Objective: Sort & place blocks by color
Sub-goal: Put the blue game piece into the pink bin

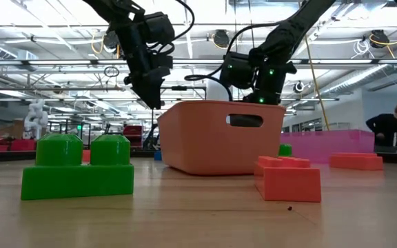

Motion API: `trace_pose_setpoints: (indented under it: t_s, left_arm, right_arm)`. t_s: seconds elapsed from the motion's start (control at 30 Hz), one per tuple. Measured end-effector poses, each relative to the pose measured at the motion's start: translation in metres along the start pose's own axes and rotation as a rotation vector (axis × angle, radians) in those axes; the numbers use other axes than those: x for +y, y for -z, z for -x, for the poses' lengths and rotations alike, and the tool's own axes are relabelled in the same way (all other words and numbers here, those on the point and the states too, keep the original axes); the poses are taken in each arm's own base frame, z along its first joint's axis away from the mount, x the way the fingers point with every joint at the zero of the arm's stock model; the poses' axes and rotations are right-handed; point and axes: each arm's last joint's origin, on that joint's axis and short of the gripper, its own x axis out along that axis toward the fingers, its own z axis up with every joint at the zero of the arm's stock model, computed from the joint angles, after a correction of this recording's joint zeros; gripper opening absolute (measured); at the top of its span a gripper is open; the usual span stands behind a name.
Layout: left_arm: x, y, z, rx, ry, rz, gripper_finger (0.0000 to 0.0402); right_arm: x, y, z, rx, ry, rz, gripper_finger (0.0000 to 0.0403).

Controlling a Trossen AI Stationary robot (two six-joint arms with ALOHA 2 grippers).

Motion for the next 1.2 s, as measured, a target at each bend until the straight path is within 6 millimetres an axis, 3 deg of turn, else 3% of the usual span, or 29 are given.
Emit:
trace_pose_setpoints:
  t_s: [0.1,0.3,0.5,0.67,0.83,1.0,1.2]
  left_arm:
    - [0.000,0.000,0.000,0.001,0.001,-0.001,0.0182]
    - [-0.002,0.000,0.000,0.000,0.003,0.001,0.0182]
    - [-0.003,-0.001,0.001,-0.013,0.004,0.015,0.0182]
    - [-0.003,-0.004,0.001,-0.038,0.003,0.030,0.0182]
    - [-0.006,-0.008,-0.009,-0.175,-0.007,0.102,0.0182]
    - [-0.009,-0.005,-0.019,-0.250,-0.005,0.072,0.0182]
    - [-0.009,-0.007,-0.019,-0.273,-0.005,0.067,0.0182]
  right_arm:
    - [0.000,0.000,0.000,0.001,-0.003,0.025,0.0138]
    - [-0.004,0.000,0.017,-0.028,0.031,0.070,0.0133]
    - [-0.019,0.004,0.073,-0.113,0.123,0.062,0.0133]
    - [-0.040,0.021,0.119,-0.135,0.236,0.027,0.0133]
    - [-0.062,0.042,0.143,-0.073,0.308,-0.069,0.0133]
    - [-0.075,0.060,0.141,0.035,0.341,-0.131,0.0133]
    - [-0.080,0.080,0.110,0.140,0.269,-0.173,0.0133]
